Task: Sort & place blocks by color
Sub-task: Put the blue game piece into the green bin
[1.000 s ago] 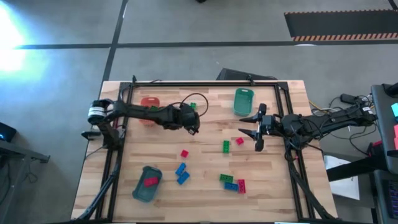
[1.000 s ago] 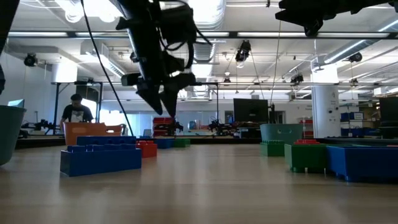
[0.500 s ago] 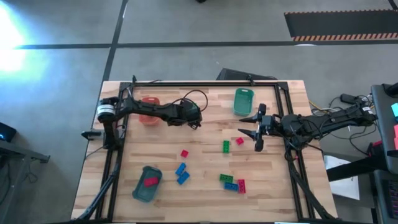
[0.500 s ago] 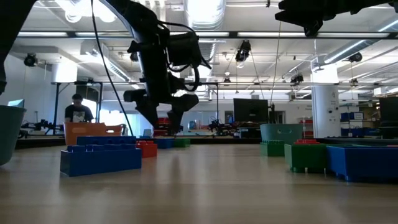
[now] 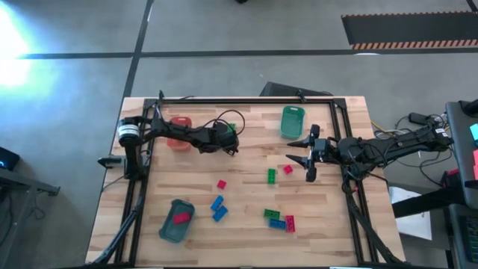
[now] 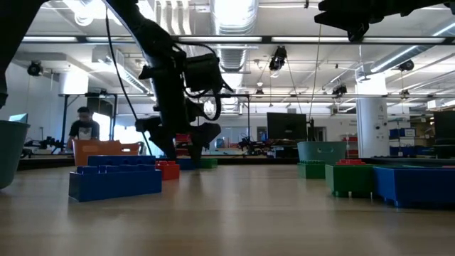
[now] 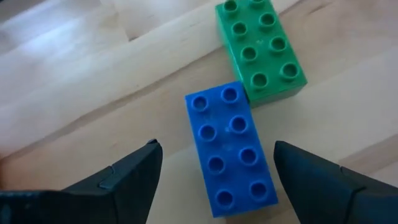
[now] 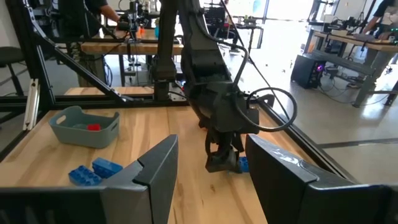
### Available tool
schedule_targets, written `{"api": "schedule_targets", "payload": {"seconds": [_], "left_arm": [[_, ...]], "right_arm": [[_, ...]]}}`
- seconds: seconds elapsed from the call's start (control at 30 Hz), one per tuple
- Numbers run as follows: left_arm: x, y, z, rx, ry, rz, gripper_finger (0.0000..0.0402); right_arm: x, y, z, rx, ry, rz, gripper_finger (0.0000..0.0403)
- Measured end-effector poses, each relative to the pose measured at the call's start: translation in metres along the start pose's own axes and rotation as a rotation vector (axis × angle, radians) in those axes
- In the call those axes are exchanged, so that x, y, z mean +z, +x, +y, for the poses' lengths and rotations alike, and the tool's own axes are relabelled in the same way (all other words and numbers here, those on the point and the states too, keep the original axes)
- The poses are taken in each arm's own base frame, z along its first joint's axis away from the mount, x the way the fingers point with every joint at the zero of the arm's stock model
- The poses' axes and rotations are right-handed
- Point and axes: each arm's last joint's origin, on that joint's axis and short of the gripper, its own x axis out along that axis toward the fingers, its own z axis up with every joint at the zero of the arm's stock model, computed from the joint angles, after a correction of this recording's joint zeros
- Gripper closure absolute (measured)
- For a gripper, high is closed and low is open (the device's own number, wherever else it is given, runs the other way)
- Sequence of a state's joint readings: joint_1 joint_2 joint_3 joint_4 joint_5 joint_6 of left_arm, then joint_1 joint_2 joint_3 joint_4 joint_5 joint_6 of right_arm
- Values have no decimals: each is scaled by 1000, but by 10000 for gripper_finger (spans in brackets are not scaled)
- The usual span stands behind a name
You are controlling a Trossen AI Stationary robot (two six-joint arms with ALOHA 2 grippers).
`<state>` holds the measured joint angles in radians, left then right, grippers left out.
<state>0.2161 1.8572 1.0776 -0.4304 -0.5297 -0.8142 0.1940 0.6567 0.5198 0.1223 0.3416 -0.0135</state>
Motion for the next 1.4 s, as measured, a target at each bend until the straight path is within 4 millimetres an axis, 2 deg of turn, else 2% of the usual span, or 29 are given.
{"api": "schedule_targets", "payload": {"seconds": [0.17,0.3,0.5,0.73,1.03,1.13,1.23,1.4], "left_arm": [[-7,5,3,-10,-27,-11,116],[-9,7,4,-10,-33,-11,136],[-9,7,3,-10,-51,-8,190],[-9,7,4,-9,-75,-6,271],[-9,5,3,-5,-68,-15,275],[-7,-5,2,-12,-41,-42,275],[-5,-24,1,-40,-29,-84,275],[-3,-69,-4,-126,67,-200,275]], "right_arm": [[0,0,0,0,3,0,225],[0,0,0,0,3,-1,225],[0,0,0,0,3,-1,225],[0,0,0,0,1,4,225],[-1,0,0,0,1,6,225],[-1,0,0,0,-5,8,225],[-1,0,0,1,-12,8,225],[-3,0,0,1,-16,11,225]]}}
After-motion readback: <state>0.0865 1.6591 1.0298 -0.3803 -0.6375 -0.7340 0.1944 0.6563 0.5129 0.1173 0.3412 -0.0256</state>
